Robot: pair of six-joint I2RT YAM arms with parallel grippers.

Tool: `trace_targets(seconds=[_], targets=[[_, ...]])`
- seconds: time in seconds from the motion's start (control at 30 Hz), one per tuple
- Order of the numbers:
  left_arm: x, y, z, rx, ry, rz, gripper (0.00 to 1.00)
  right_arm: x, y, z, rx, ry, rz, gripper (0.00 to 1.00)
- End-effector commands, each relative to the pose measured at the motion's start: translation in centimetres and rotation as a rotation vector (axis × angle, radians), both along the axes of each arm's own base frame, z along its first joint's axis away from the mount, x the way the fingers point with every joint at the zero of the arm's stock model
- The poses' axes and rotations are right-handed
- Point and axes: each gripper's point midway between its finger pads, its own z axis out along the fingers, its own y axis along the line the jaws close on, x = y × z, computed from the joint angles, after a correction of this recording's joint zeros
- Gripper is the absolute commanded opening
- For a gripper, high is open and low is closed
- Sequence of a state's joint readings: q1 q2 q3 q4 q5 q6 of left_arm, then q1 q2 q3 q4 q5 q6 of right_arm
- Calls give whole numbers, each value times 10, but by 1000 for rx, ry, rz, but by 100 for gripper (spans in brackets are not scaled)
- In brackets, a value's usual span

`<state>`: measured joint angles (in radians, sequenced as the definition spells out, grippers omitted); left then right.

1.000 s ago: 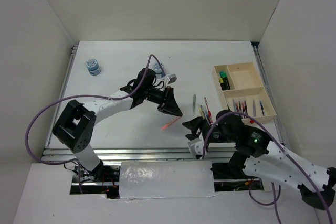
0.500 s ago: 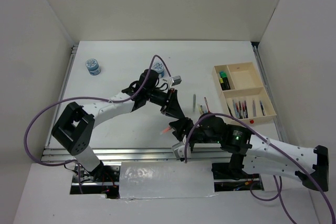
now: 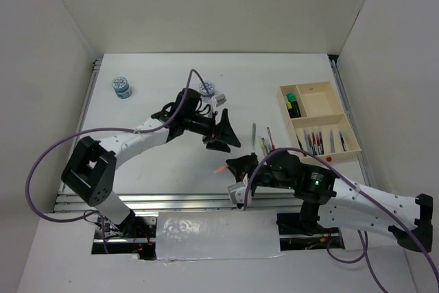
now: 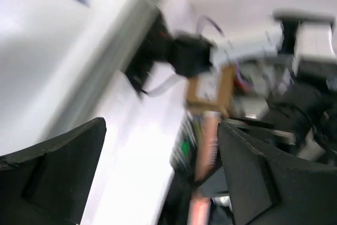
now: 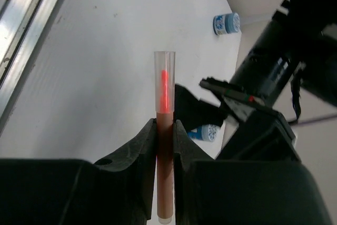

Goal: Sort the stationery into containers
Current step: Place the pen in the storage box.

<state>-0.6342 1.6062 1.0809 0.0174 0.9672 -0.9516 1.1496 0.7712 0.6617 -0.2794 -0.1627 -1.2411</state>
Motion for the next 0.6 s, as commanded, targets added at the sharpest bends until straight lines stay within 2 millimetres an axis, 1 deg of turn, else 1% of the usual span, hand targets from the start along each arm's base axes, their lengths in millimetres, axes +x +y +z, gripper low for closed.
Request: trace_targets(seconds=[0.0, 0.03, 0.07, 0.1, 0.13, 0.17, 0.2, 0.23, 0.27, 0.3, 0.33, 0.37, 0.4, 0.43, 0.47, 0.5, 0.53, 0.57], targets=[[67, 34, 10, 104, -155, 266, 99, 7, -19, 19, 119, 124, -166, 0], [81, 47, 3, 152, -138, 335, 99, 17, -28, 21, 153, 179, -251, 0], [105, 69, 0, 190, -140, 430, 99, 26, -36, 27, 196, 247, -334, 0], [126, 84, -4, 257, -163, 536, 99, 36, -47, 16, 232, 403, -468, 0], [139, 97, -10, 310, -157, 603, 99, 70, -80, 11, 273, 457, -660, 0], [144, 115, -21, 393, -116, 655, 99, 85, -98, 11, 311, 518, -758, 0], [154, 121, -17, 424, -135, 685, 99, 91, -111, 2, 352, 644, -828, 0], [160, 128, -23, 468, -145, 714, 99, 107, -132, -6, 380, 700, -931, 0], [162, 131, -26, 483, -168, 724, 99, 134, -188, -8, 476, 734, -1139, 0], [162, 132, -21, 473, -199, 735, 99, 144, -204, -23, 483, 832, -1187, 0], [164, 132, -18, 467, -233, 752, 99, 153, -235, -28, 525, 871, -1287, 0], [161, 127, -23, 455, -260, 752, 99, 158, -278, -29, 570, 899, -1410, 0], [159, 124, -18, 436, -286, 756, 99, 165, -292, -46, 566, 1000, -1448, 0], [156, 120, -21, 440, -302, 742, 99, 172, -311, -41, 595, 1011, -1491, 0], [152, 111, -21, 438, -310, 719, 99, 169, -340, -48, 622, 1040, -1574, 0], [152, 108, -24, 445, -309, 710, 99, 174, -352, -62, 617, 1093, -1609, 0], [152, 104, -25, 441, -314, 699, 99, 178, -363, -58, 632, 1087, -1619, 0], [154, 102, -22, 432, -315, 699, 99, 179, -378, -61, 641, 1080, -1650, 0]])
